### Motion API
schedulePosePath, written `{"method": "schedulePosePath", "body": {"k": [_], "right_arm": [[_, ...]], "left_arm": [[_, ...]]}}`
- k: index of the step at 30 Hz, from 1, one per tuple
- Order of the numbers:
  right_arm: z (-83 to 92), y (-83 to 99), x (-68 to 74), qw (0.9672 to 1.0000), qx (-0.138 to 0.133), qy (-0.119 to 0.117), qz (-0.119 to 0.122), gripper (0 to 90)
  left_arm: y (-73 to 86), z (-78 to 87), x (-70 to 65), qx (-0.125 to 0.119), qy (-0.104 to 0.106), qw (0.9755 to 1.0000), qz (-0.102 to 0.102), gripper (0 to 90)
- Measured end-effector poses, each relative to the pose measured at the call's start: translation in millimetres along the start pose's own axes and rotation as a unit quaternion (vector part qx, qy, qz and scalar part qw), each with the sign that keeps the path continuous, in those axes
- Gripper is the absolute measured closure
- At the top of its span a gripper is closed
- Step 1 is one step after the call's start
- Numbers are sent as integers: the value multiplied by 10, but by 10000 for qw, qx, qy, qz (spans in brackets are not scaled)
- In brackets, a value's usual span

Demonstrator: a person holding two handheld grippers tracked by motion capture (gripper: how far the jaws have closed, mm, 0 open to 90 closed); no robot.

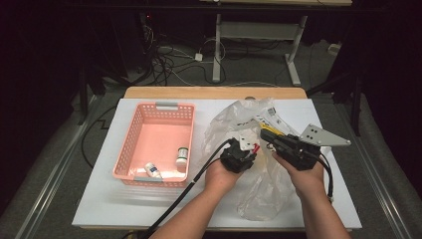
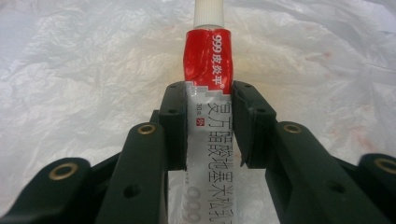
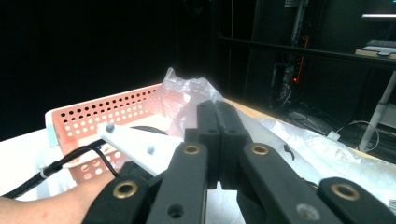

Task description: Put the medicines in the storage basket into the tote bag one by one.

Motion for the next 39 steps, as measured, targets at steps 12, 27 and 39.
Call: {"method": "schedulePosePath", "body": {"k": [12,27,39], "right_arm": [[1,18,-9,10000,27,15,-50,900],[-9,35,-17,10000,56,11,-51,900],[-11,47,-22,9999,82,37,-54,900]], "left_arm": [[51,-220,-7,95,29,9998,170,656],[105,-200,-23,277,216,9994,-32,607],[120,104,-160,-110,452,9989,25,527]]}}
Point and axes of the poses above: each handheld gripper's, and its own axes: z roughly backward along the jaws, y roughly out of its underside, x roughly to its left, the point moved 9 cm from there along -z, roughly forward along the jaws, and after that the axes turned 4 degrees about -x, right-handed, at the moved point
